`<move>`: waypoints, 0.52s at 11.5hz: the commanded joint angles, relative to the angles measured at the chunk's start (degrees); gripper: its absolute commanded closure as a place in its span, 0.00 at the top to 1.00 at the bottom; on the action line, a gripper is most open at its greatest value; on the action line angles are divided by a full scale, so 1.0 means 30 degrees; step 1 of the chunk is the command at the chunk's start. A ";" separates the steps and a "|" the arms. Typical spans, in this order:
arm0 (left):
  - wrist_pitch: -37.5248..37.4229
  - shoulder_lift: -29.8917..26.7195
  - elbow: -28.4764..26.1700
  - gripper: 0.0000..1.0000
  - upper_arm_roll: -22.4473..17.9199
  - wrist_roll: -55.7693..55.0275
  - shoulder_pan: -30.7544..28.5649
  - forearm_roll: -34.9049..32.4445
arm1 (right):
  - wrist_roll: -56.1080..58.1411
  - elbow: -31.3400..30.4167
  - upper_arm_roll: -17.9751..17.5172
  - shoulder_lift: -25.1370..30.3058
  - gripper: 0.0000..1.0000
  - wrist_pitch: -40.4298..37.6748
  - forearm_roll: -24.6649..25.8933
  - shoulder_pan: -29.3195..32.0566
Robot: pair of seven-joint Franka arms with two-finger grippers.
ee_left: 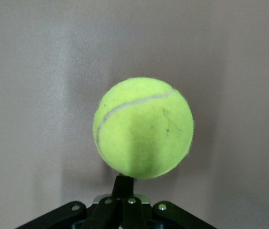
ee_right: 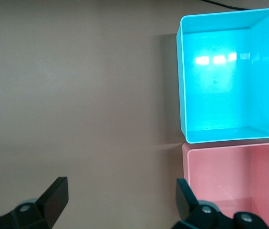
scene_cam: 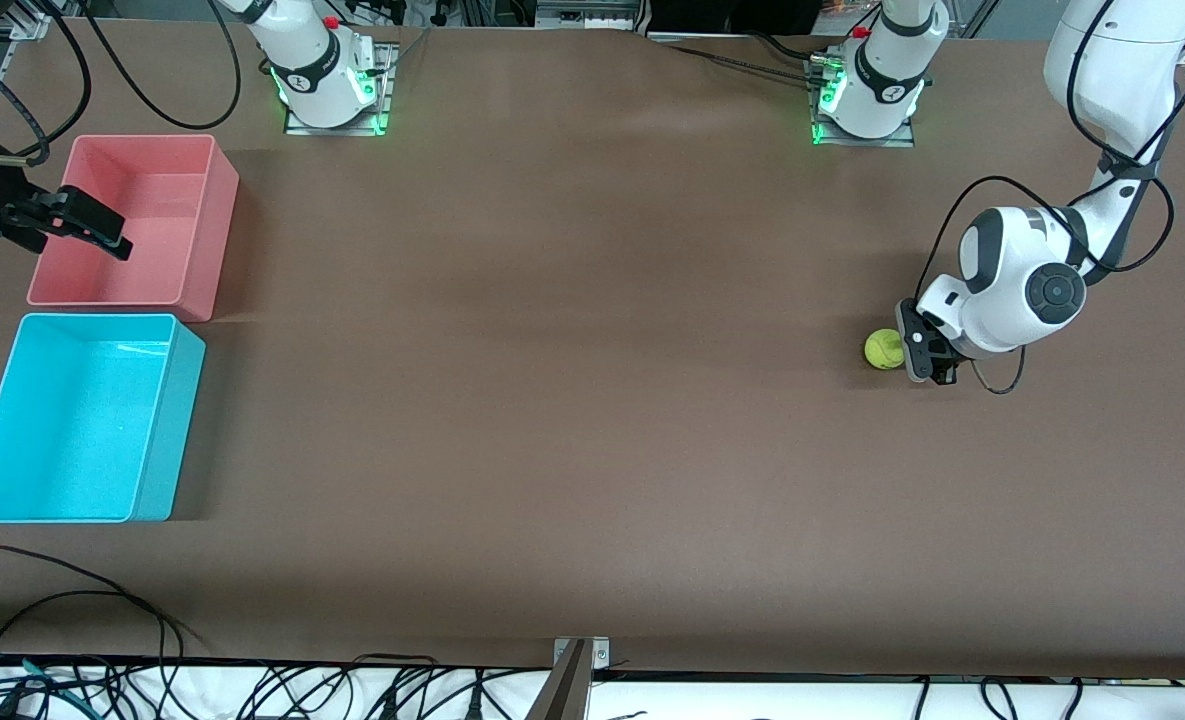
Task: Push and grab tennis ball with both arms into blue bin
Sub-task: 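Lower the left gripper beside the tennis ball, fingers closed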
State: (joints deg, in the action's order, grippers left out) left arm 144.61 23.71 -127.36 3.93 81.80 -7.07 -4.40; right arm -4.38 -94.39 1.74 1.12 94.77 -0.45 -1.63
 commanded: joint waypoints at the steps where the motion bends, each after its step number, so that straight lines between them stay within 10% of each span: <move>1: 0.0021 -0.0343 -0.0263 0.00 0.0127 0.0595 0.0012 0.0789 | 0.0171 0.0291 0.0036 -0.0051 1.00 -0.0125 -0.0350 0.0045; 6: -0.0302 -0.0782 -0.0526 0.00 0.0127 0.0654 0.0012 0.0850 | 0.0142 0.0291 0.0036 -0.0080 1.00 -0.0125 -0.0350 0.0045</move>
State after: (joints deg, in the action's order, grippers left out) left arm 144.46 23.60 -127.43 4.25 81.81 -7.07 -3.46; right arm -4.38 -94.39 1.74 1.12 94.77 -0.44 -1.63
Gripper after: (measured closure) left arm 0.991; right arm 0.000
